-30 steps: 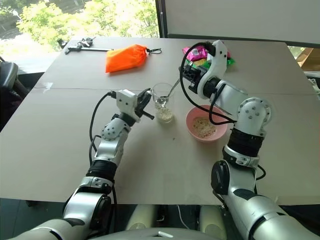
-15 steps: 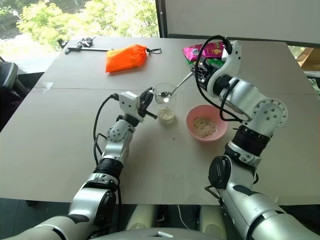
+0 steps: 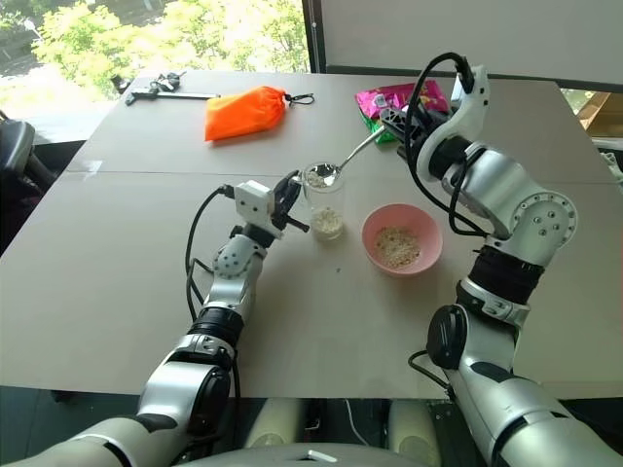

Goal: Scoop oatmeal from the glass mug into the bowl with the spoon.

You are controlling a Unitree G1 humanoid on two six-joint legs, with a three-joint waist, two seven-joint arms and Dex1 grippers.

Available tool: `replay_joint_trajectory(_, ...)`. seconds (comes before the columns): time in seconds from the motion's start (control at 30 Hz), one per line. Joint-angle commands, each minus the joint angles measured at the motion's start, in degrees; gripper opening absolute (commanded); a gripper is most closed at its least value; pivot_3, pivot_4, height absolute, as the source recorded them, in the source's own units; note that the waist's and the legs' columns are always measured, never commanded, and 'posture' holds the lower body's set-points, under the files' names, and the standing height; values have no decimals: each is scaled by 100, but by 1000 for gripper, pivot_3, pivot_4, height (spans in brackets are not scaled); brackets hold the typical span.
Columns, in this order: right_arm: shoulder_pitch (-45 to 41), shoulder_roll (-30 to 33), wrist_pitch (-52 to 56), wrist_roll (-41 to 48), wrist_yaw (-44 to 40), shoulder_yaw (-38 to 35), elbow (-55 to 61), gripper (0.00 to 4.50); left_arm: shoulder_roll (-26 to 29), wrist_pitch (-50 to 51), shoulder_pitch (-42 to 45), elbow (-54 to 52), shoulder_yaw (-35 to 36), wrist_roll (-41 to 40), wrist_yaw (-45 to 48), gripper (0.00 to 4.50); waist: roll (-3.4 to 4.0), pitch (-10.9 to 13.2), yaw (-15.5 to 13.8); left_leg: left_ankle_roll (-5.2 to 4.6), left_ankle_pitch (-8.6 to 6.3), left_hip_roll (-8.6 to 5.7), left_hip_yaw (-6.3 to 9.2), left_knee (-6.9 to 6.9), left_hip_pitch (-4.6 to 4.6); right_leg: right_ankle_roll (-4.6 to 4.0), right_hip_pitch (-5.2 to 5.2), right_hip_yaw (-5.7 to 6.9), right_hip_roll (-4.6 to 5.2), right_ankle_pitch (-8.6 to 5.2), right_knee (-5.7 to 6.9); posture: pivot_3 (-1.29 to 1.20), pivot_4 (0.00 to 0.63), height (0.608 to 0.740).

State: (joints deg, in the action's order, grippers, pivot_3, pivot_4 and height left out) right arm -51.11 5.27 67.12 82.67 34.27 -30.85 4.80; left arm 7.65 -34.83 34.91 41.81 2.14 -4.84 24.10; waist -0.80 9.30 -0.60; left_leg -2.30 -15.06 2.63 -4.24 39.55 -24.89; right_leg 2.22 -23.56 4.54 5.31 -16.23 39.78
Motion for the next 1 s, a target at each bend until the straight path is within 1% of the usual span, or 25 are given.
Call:
replay_joint_trajectory(0.03,-10,128,-390,461,40,62,77,0,-74,-159,88,16,-44,-42,86,17,0,0,3,0,0,0,0,0,0,0,0,0,0,0,0,0,150,696)
replay_joint_trajectory(0.2,17,344,-860,1082,328,37,31,0,-82,-195,97,31,-30,-61,155,17,0,1,-3,0,0,1,-1,-2,-2,0,-3,-1,-1,0,-1,0,150,696)
replay_joint_trajectory(0.37,201,641,-1337,1716,654,176,132,0,-102,-223,111,54,-19,-75,207,17,0,1,-5,0,0,1,-1,-2,-3,0,-3,-1,-1,0,-3,0,150,696)
replay_joint_trajectory(0.5,644,917,-1592,2426,837,165,468,0,-126,-248,143,104,-7,-75,214,17,0,1,-7,0,0,2,-2,-2,-3,0,-3,-2,-1,0,-2,0,150,696)
replay_joint_trajectory(0.6,1142,1291,-1752,2920,865,181,755,0,-122,-268,146,127,12,-86,238,17,1,1,-21,-1,0,1,1,-2,-9,1,-2,1,1,0,-9,0,150,696)
replay_joint_trajectory(0.73,1805,1697,-1727,3033,550,26,967,0,-93,-284,135,180,38,-103,281,17,1,1,-9,-19,-11,2,0,-2,-6,1,-2,0,0,0,-7,0,150,696)
replay_joint_trajectory(0.83,2140,1952,-1680,3033,309,-8,935,0,-93,-276,135,193,33,-104,297,17,1,1,-10,-22,-12,3,0,-2,-2,1,-2,-2,-3,0,-3,0,150,696)
replay_joint_trajectory(1.0,2599,2737,-1544,2971,-119,202,778,0,-98,-274,166,244,28,-101,332,17,1,2,-13,-23,-13,4,-3,-2,1,1,-1,-7,-5,0,-4,0,150,696)
